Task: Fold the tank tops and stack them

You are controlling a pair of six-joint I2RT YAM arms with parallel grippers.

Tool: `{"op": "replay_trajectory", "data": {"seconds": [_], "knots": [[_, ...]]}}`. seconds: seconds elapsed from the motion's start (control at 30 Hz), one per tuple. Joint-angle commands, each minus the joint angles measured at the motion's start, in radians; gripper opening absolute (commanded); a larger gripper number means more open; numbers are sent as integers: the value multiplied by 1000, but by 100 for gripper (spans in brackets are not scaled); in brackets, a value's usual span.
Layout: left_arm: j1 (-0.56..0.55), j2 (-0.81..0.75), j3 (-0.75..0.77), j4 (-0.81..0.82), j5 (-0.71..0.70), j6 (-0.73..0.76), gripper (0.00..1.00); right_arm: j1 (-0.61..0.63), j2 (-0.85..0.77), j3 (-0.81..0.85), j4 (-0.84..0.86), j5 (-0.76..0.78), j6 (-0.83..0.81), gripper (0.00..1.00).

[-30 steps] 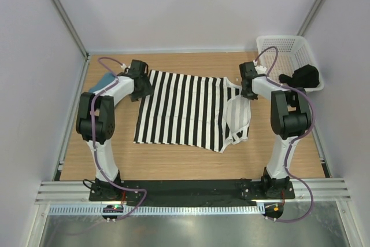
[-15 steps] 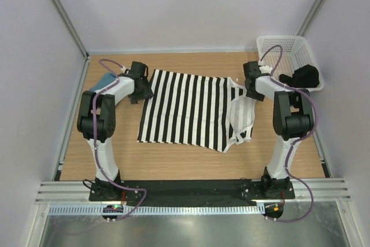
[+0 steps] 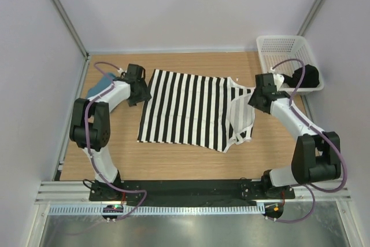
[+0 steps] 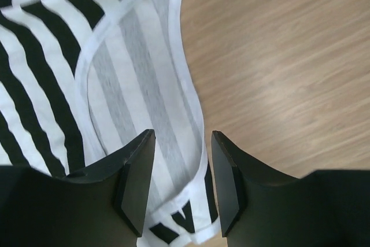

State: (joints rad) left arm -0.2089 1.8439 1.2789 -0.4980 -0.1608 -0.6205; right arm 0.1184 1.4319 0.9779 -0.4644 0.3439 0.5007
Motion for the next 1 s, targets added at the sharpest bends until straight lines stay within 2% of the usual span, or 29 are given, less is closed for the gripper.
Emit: {"op": "replay_trajectory", "data": {"seconds": [0.0,0.17,0.33,0.5,0.63,0.8,0.97], "knots": [[0,-47,-42,18,40,-15,63,32,-71,-80,-66,-111,30,50],[-29,-147,-143,30,56,-41,62,98,-119,-157,-118,-102,75,54],[-82,-244,-239,42,67,-59,62,99,-122,-217,-92,-147,90,51],[-132,-359,-338,55,58,-71,61,104,-195,-260,-79,-186,110,52],[-153,-423,-404,90,53,-73,61,116,-203,-258,-105,-194,102,46],[-169,-457,-458,145,56,-71,61,136,-211,-280,-91,-195,99,42],[-169,-433,-481,177,58,-64,61,152,-143,-281,-77,-187,94,44]]}}
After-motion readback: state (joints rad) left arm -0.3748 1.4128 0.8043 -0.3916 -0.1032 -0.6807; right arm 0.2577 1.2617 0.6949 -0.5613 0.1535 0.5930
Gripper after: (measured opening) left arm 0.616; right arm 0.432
